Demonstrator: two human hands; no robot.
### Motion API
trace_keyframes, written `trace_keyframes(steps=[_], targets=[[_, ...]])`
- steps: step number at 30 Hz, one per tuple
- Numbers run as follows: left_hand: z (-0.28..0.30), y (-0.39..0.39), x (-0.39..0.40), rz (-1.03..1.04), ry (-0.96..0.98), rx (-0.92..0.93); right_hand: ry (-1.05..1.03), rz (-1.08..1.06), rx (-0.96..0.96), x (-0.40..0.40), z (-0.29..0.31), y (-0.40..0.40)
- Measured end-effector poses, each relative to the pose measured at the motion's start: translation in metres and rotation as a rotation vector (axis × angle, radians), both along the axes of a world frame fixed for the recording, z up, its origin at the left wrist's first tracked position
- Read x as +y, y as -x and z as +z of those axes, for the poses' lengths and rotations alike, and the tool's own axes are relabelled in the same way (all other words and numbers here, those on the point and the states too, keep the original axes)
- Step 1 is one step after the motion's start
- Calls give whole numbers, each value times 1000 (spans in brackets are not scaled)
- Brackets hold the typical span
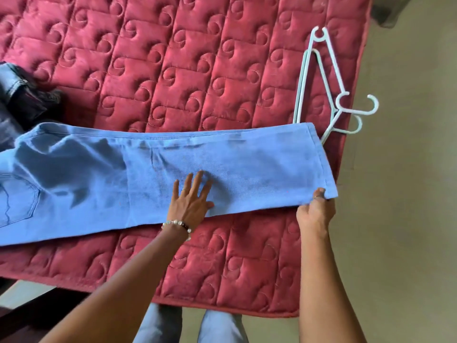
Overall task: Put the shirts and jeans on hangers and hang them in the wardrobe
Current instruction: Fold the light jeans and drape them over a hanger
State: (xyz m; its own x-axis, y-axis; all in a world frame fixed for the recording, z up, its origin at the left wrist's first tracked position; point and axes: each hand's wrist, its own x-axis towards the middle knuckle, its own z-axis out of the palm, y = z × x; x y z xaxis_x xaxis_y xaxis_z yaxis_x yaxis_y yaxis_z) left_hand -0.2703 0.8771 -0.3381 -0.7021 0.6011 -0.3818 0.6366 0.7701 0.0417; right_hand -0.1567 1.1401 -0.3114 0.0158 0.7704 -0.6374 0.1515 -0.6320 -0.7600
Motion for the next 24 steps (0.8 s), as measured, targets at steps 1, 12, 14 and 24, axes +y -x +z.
trace_keyframes(steps=[1,12,14,24], targets=[[2,-3,-3,23,31,-3,11,-4,-119,-7,-6,0],[-1,-28,-23,-163,25,103,246,106,-401,-83,-31,8],[-4,-30,-25,-96,2,133,281,73,-353,-83,-19,16],[13,-16,-59,312,-181,-348,252,100,8,-112,8,32]])
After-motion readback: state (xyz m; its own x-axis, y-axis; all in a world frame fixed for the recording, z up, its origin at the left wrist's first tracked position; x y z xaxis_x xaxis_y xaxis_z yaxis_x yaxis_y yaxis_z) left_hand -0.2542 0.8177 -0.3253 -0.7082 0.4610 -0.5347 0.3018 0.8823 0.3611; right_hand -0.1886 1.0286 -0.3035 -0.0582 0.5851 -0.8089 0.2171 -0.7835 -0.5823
